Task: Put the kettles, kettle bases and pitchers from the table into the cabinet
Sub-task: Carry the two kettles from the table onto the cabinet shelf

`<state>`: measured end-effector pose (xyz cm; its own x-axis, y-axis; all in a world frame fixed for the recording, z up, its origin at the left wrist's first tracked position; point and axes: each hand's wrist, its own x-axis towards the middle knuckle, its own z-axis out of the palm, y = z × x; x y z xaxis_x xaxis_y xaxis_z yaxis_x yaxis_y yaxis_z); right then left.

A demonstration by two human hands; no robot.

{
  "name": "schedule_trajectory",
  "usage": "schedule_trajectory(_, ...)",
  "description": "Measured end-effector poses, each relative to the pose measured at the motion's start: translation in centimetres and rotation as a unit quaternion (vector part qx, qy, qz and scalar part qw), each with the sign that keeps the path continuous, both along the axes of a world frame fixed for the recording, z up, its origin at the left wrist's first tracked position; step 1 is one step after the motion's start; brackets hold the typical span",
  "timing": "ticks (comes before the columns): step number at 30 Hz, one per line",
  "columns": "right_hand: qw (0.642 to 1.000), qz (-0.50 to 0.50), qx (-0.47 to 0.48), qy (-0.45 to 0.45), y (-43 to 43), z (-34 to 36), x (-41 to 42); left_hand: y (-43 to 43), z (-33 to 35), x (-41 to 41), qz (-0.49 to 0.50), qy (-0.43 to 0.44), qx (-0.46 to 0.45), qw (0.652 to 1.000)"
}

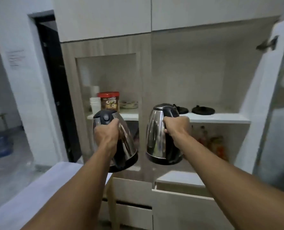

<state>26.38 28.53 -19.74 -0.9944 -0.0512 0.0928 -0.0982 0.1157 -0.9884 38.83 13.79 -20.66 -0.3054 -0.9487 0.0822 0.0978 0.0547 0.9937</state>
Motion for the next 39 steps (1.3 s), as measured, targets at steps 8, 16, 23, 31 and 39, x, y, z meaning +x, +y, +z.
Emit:
schedule_trajectory(8,0.986,-0.153,0.020,0.061,10.1,4.5,-18.5,7.8,6.5,-22.6,-0.098,0.060,-0.049,0.992)
schedule_trajectory(16,0.978,-0.190,-0.027,0.085,11.6,7.8,-34.0,8.7,9.9,-39.9,-0.119,0.059,-0.072,0.989)
schedule_trajectory(23,0.978,-0.191,-0.022,0.083,6.9,7.5,-44.5,4.4,8.9,-51.1,-0.143,0.039,-0.087,0.985)
schedule_trajectory(31,0.982,-0.184,0.005,0.045,3.6,6.7,-53.0,-0.2,7.2,-59.0,-0.188,-0.013,-0.066,0.980)
schedule_trajectory(39,0.995,-0.096,0.009,0.022,4.4,7.0,-53.6,0.4,6.3,-59.2,-0.187,-0.023,-0.044,0.981)
